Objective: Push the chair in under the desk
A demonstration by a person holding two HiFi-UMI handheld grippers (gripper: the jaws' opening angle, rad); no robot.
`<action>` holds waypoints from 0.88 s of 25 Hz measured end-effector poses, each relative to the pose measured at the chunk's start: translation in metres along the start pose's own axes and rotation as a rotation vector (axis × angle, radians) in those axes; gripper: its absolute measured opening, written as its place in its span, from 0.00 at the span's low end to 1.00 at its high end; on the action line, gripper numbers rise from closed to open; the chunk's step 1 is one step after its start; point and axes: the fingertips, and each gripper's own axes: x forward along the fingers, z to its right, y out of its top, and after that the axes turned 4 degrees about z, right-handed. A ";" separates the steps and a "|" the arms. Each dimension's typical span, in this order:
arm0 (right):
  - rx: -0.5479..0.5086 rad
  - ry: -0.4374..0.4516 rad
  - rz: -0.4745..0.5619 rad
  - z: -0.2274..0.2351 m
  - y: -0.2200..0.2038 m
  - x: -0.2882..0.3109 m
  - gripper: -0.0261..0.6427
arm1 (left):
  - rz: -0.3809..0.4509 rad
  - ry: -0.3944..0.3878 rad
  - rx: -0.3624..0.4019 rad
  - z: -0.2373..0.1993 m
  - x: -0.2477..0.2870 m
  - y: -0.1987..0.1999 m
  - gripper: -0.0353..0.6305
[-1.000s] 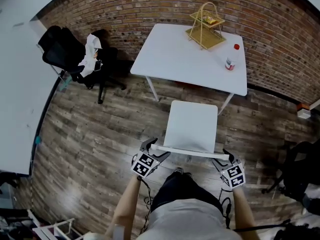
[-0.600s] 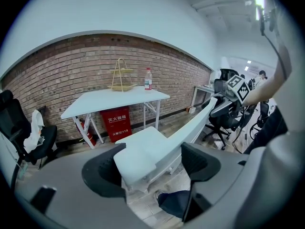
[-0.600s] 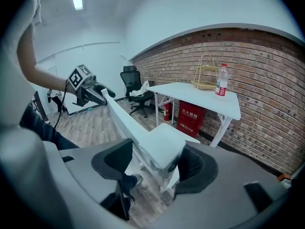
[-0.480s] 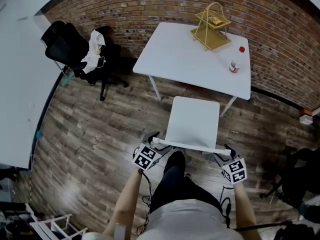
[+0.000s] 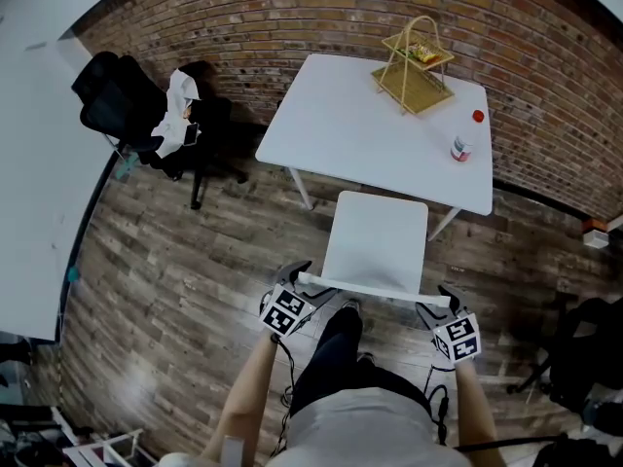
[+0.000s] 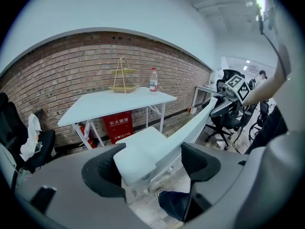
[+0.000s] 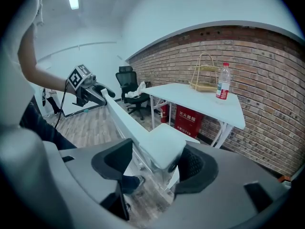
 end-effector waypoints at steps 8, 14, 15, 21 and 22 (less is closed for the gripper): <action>0.009 -0.018 -0.008 0.018 0.021 0.031 0.47 | -0.006 -0.014 0.009 -0.038 0.019 0.015 0.60; 0.020 -0.024 -0.006 0.032 0.034 0.049 0.47 | -0.010 -0.026 0.014 -0.061 0.035 0.026 0.60; 0.022 -0.027 -0.005 0.035 0.037 0.052 0.47 | -0.012 -0.029 0.016 -0.065 0.038 0.028 0.60; 0.032 -0.043 -0.011 0.054 0.052 0.073 0.47 | -0.009 -0.036 0.032 -0.092 0.058 0.044 0.61; 0.033 -0.045 -0.012 0.058 0.054 0.076 0.47 | -0.005 -0.037 0.034 -0.096 0.062 0.047 0.61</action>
